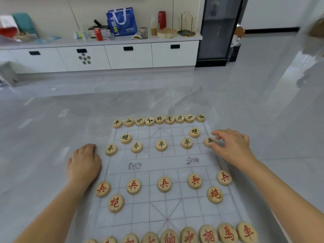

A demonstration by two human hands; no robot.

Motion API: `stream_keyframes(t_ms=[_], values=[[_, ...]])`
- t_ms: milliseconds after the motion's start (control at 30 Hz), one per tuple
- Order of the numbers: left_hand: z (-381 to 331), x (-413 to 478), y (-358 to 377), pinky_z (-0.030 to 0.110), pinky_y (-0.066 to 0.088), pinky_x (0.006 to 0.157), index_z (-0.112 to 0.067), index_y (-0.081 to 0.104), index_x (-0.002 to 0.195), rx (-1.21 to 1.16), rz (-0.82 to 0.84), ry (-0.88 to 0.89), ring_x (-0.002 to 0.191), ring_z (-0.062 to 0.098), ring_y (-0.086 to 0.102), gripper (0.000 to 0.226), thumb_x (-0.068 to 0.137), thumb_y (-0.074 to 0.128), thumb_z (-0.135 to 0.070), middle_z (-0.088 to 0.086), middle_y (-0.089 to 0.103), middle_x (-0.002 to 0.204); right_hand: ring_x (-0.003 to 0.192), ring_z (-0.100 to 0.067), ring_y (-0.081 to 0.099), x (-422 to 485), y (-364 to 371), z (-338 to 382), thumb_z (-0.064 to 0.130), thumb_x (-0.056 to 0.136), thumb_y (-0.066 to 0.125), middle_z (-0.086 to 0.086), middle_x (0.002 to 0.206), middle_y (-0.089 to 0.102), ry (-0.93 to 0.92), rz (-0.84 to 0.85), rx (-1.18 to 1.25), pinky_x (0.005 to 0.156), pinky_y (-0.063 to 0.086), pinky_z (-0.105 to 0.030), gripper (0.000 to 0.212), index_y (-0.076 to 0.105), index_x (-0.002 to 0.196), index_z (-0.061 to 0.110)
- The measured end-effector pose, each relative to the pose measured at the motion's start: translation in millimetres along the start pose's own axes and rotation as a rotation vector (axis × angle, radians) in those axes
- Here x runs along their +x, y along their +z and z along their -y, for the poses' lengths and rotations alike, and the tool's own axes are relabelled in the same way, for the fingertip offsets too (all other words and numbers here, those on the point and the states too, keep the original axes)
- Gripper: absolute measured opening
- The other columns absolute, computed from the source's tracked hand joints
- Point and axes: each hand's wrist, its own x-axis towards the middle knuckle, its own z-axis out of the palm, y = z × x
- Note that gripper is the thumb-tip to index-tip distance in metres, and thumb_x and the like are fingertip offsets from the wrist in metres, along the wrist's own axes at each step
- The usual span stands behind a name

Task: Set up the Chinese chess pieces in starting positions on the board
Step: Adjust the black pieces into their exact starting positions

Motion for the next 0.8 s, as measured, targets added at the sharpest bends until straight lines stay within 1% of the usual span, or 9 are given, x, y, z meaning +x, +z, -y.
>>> stream_keyframes(t_ms=[100, 200, 333, 400, 467, 533, 633, 700, 800], values=[[-1.4, -0.7, 5.5, 0.048, 0.028, 0.101, -0.018, 0.048, 0.127, 0.000, -0.027, -0.010, 0.124, 0.031, 0.039, 0.037, 0.092, 0.039, -0.024, 0.008, 0.050, 0.134, 0.108, -0.012, 0.044, 7.5, 9.8, 6.2, 0.044, 0.084, 0.058, 0.015, 0.101, 0.046, -0.083, 0.037, 0.012, 0.088, 0.019, -0.030, 0.034, 0.059, 0.116, 0.034], [1.2, -0.4, 6.9, 0.050, 0.029, 0.101, -0.019, 0.049, 0.126, 0.008, -0.042, -0.004, 0.124, 0.032, 0.038, 0.037, 0.091, 0.038, -0.026, 0.008, 0.050, 0.133, 0.113, -0.011, 0.039, 15.5, 23.3, 21.1, 0.052, 0.082, 0.057, 0.013, 0.112, 0.047, -0.206, 0.077, -0.035, 0.092, 0.017, -0.029, 0.044, 0.054, 0.123, 0.037], [-1.2, -2.9, 3.6, 0.051, 0.030, 0.099, -0.020, 0.050, 0.124, -0.003, -0.047, -0.003, 0.123, 0.030, 0.038, 0.040, 0.088, 0.035, -0.028, 0.006, 0.051, 0.131, 0.115, -0.013, 0.038, 24.5, 37.4, 34.6, 0.060, 0.079, 0.054, 0.011, 0.120, 0.047, -0.280, 0.103, -0.119, 0.097, 0.018, -0.033, 0.055, 0.050, 0.127, 0.033], [-2.8, -3.6, 3.4, 0.051, 0.030, 0.100, -0.020, 0.049, 0.125, 0.001, -0.046, -0.002, 0.123, 0.030, 0.037, 0.036, 0.091, 0.040, -0.023, 0.006, 0.051, 0.132, 0.115, -0.011, 0.038, 29.0, 37.9, 34.7, 0.061, 0.078, 0.055, 0.013, 0.118, 0.048, -0.246, 0.106, -0.049, 0.096, 0.018, -0.033, 0.054, 0.052, 0.124, 0.033], [-2.7, -3.8, 3.4, 0.051, 0.030, 0.100, -0.020, 0.049, 0.125, 0.007, -0.052, -0.002, 0.123, 0.031, 0.038, 0.035, 0.092, 0.041, -0.022, 0.006, 0.051, 0.131, 0.110, -0.011, 0.044, 38.1, 32.7, 26.6, 0.056, 0.080, 0.057, 0.013, 0.111, 0.052, -0.119, 0.020, 0.120, 0.094, 0.021, -0.033, 0.042, 0.058, 0.116, 0.033], [-2.0, -3.4, 4.0, 0.052, 0.030, 0.100, -0.020, 0.049, 0.126, 0.012, -0.044, -0.003, 0.123, 0.031, 0.038, 0.035, 0.092, 0.041, -0.022, 0.007, 0.051, 0.131, 0.100, -0.013, 0.052, 52.8, 28.0, 9.2, 0.044, 0.084, 0.057, 0.011, 0.101, 0.057, 0.015, -0.058, 0.243, 0.094, 0.031, -0.036, 0.028, 0.063, 0.108, 0.030], [-0.5, -2.3, 5.0, 0.053, 0.031, 0.100, -0.021, 0.047, 0.126, 0.026, -0.029, -0.003, 0.123, 0.031, 0.039, 0.037, 0.091, 0.037, -0.026, 0.007, 0.051, 0.132, 0.089, -0.014, 0.054, 73.1, 25.7, -13.8, 0.030, 0.087, 0.057, 0.007, 0.096, 0.058, 0.159, -0.031, 0.310, 0.094, 0.042, -0.042, 0.019, 0.065, 0.103, 0.024], [-0.5, -2.4, 4.3, 0.053, 0.031, 0.099, -0.021, 0.048, 0.125, 0.030, -0.027, -0.005, 0.122, 0.032, 0.039, 0.045, 0.087, 0.029, -0.034, 0.007, 0.052, 0.131, 0.088, -0.014, 0.054, 82.7, 26.1, -19.2, 0.027, 0.086, 0.059, 0.003, 0.100, 0.059, 0.168, 0.000, 0.303, 0.089, 0.045, -0.037, 0.019, 0.065, 0.104, 0.021], [-2.1, -3.4, 3.1, 0.053, 0.031, 0.099, -0.021, 0.048, 0.125, 0.038, -0.024, -0.009, 0.122, 0.032, 0.040, 0.052, 0.083, 0.024, -0.038, 0.007, 0.052, 0.131, 0.086, -0.011, 0.053, 87.6, 24.6, -9.0, 0.034, 0.080, 0.067, 0.006, 0.099, 0.055, 0.050, 0.115, 0.310, 0.078, 0.040, -0.026, 0.023, 0.064, 0.101, 0.026]])
